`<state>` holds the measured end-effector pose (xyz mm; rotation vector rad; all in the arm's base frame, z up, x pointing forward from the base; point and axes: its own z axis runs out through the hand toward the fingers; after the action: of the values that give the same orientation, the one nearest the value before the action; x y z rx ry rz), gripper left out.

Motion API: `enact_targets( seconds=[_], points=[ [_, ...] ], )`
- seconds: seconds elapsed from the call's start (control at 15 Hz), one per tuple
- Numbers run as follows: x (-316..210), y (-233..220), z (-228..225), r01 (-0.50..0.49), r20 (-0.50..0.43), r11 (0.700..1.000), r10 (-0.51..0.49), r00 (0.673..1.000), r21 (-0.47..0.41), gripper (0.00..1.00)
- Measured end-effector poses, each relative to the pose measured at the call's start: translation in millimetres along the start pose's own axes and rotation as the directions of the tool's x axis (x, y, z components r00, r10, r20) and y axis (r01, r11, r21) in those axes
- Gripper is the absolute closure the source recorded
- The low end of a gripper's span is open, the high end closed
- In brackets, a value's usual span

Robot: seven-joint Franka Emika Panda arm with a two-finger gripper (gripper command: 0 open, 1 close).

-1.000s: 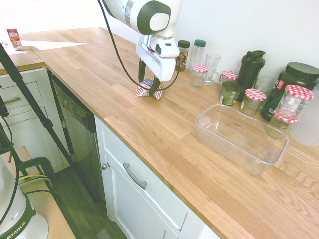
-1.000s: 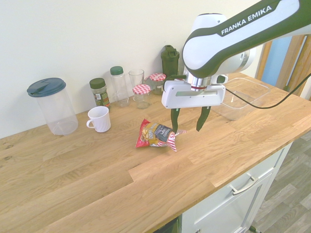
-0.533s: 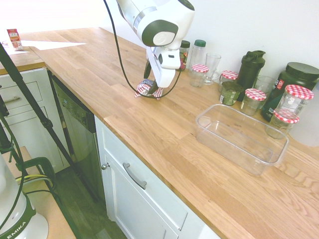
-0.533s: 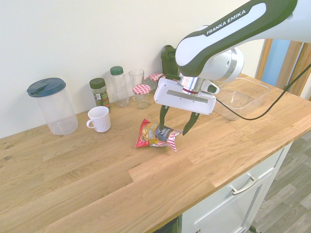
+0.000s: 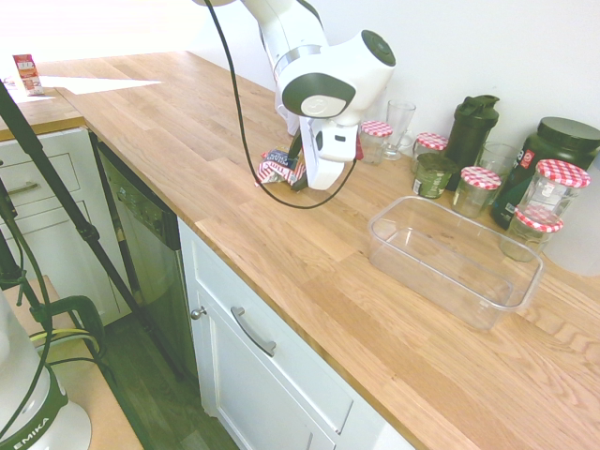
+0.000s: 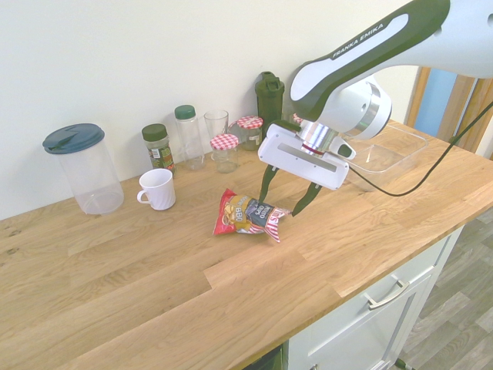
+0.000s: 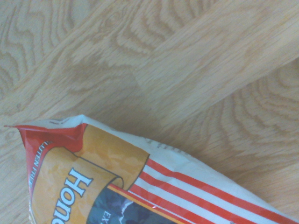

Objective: Put the chip bag into the container

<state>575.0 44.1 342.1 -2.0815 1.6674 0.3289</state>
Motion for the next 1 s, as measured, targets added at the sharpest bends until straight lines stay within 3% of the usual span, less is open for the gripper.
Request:
enact_targets(
  seconds=[0.4,0.47,1.0],
  points=[
    [1,5,14,-0.008,0.025,1.000,0.008,1.000,-0.012,0.00],
    [2,7,16,-0.008,0.027,1.000,0.009,1.000,-0.015,1.00],
    [4,7,19,0.006,0.037,1.000,-0.006,0.999,0.009,1.00]
  ],
)
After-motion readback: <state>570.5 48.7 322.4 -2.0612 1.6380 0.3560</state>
